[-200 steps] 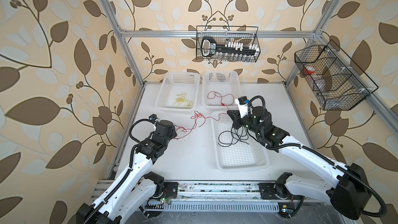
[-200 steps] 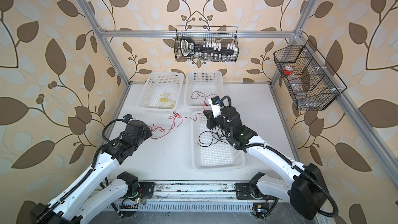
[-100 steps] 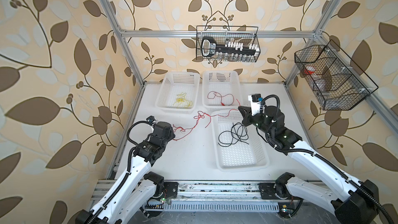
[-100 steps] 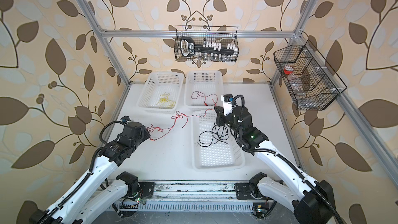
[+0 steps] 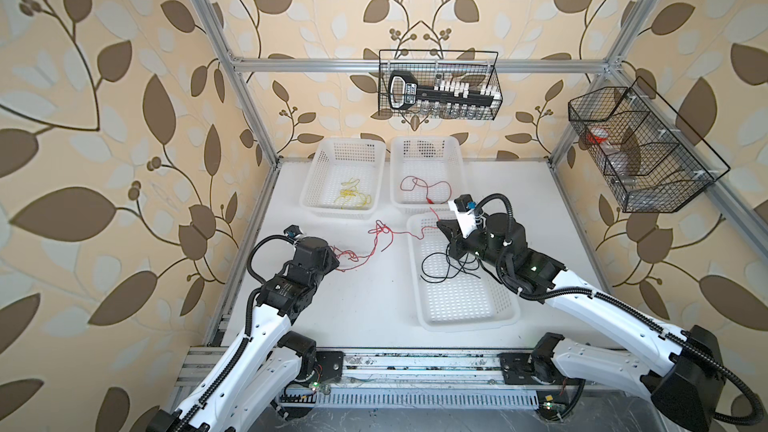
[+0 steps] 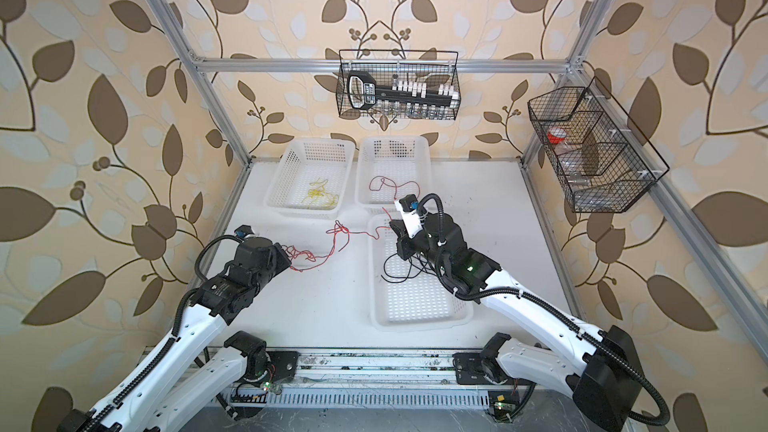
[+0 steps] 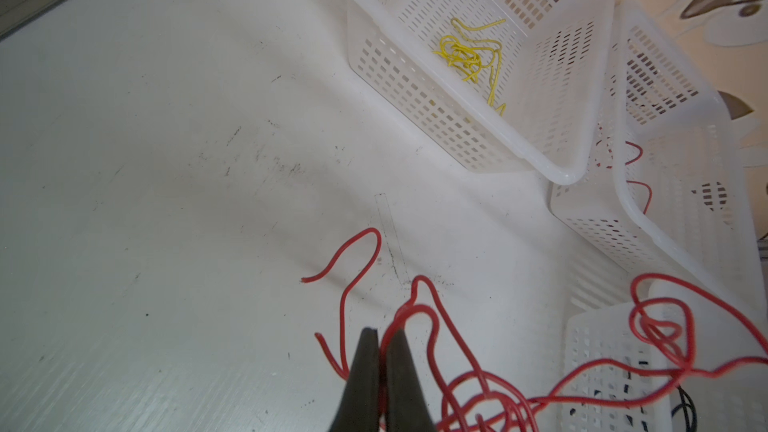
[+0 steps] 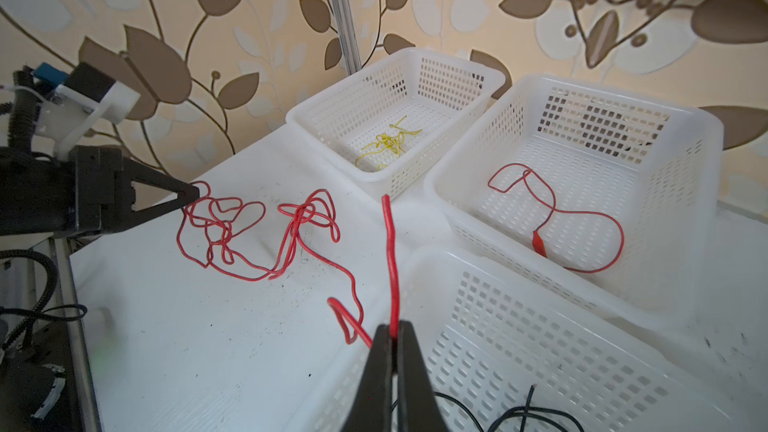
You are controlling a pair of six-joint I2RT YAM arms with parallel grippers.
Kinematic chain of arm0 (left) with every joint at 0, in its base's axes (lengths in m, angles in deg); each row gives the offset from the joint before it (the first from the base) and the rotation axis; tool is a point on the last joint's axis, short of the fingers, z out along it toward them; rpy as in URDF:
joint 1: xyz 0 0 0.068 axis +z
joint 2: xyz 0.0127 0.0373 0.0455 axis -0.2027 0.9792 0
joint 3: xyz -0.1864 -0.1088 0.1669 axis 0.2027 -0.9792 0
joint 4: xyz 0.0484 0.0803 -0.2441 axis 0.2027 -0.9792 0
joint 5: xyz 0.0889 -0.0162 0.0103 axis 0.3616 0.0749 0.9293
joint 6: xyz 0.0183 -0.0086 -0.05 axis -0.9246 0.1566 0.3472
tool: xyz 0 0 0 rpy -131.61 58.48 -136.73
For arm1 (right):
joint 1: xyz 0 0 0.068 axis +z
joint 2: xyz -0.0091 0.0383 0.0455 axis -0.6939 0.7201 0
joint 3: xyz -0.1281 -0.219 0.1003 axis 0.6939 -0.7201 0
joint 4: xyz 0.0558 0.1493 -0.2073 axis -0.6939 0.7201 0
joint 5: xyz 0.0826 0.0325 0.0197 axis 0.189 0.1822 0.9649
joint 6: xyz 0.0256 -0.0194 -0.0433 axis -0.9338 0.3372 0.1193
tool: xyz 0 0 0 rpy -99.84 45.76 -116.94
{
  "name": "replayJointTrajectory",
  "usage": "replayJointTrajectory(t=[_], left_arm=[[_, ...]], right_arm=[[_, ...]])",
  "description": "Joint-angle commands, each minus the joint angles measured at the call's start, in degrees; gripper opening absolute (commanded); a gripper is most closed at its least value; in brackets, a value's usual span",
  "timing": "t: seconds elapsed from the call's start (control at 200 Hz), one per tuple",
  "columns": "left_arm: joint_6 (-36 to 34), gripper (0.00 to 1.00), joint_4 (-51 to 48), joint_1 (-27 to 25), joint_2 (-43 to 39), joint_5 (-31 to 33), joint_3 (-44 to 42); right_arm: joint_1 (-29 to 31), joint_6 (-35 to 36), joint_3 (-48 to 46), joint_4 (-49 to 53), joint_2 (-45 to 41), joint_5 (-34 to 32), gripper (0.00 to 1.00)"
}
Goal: Untangle the cables
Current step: 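Pull the red strand with the right gripper away from the left gripper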
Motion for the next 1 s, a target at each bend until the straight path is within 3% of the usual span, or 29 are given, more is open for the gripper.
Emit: replayJointTrajectory(t=[0.0, 0.22, 0.545, 0.66, 0.765, 0.865, 0.995], left_arm=[[-0.3, 0.00, 1.2, 0.6, -0.2, 1.3, 0.5], [0.7, 0.00, -2.7, 1.0, 0.7, 6.4, 0.9], [1.4, 0.00, -6.0, 7.6, 1.3, 6.6, 0.2], [1.6, 0.00, -5.8, 9.0, 1.3, 5.4, -0.3], [1.8, 0.00, -4.8, 9.1, 1.1, 4.2, -0.9], [1.6, 0.00, -3.5, 9.1, 0.2, 1.2, -1.3], [0.5, 0.00, -0.9, 9.1, -0.8, -1.8, -1.5]], right_arm=[[0.2, 2.2, 1.7, -1.3, 0.6, -3.1, 0.00], [-3.2, 0.3, 1.7, -0.4, -1.1, -7.5, 0.00], [-22.6, -6.6, -1.9, 3.1, -11.3, -10.3, 0.00], [-26.7, -7.4, -1.8, 4.3, -13.0, -8.6, 0.00], [-27.0, -7.4, -1.7, 3.8, -12.9, -6.1, 0.00], [-26.1, -7.7, -1.8, 1.8, -12.1, 0.9, 0.00], [-18.0, -3.4, -0.5, 1.5, -10.1, -0.2, 0.00]])
